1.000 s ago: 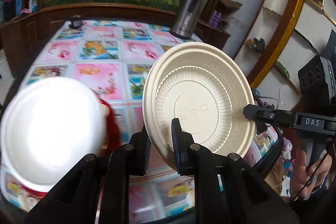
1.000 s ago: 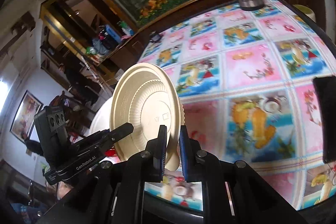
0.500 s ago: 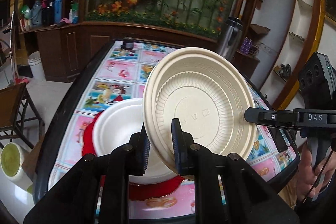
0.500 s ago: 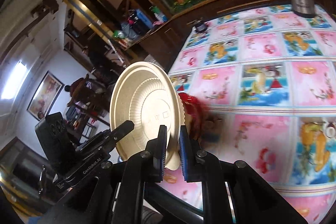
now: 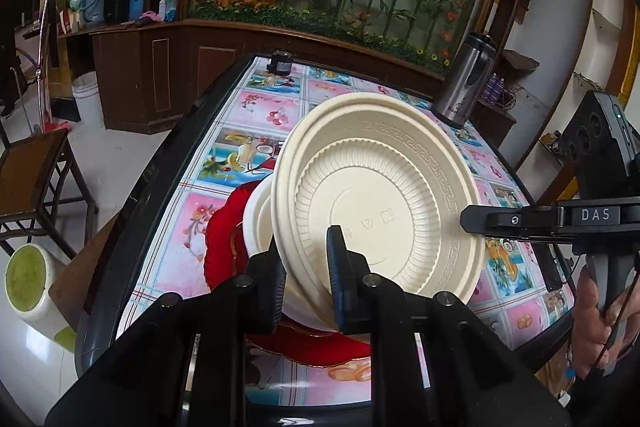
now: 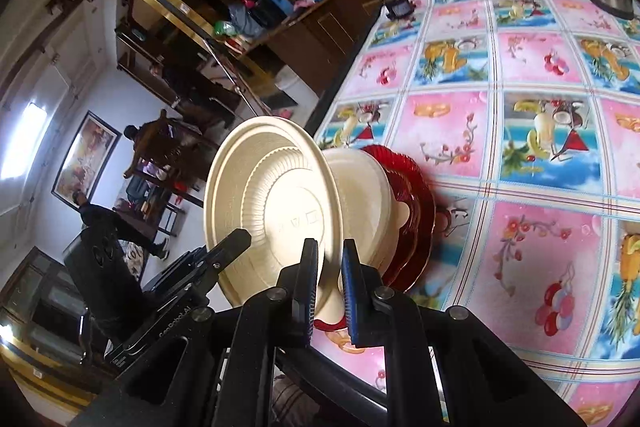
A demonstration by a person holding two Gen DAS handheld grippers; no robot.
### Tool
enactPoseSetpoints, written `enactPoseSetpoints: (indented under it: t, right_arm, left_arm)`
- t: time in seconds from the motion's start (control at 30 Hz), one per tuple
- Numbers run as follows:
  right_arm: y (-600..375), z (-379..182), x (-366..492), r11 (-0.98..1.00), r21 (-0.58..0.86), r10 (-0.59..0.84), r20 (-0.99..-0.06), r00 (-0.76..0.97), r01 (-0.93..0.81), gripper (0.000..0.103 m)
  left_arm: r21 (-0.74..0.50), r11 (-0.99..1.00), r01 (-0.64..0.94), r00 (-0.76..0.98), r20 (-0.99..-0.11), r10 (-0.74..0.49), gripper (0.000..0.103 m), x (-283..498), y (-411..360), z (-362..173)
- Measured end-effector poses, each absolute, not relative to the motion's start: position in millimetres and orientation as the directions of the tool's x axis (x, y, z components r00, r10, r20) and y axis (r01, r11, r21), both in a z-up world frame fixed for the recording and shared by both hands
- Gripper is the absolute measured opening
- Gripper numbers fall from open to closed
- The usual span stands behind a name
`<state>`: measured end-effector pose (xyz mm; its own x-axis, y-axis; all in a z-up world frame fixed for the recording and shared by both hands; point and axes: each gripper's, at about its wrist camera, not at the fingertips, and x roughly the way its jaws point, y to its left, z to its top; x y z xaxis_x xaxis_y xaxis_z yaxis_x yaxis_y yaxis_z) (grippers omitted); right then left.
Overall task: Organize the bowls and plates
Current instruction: 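Lower the small beige bowl into the white foam bowl with the left tool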
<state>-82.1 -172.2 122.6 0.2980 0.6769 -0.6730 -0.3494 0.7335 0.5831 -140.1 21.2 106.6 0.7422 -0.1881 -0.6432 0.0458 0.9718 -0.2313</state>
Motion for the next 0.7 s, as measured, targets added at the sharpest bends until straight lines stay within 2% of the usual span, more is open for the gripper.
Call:
enactPoseSetpoints:
  t: [0.7]
  right_arm:
    - [-154.1,105.4,-56.0,0.791,0.512,0.602,-0.75,0.275,-0.335,0.014]
  left_arm:
    - [-0.237,0.971,0.034,0.704,-0.684,-0.192,0.018,-131.0,25.7,91.3]
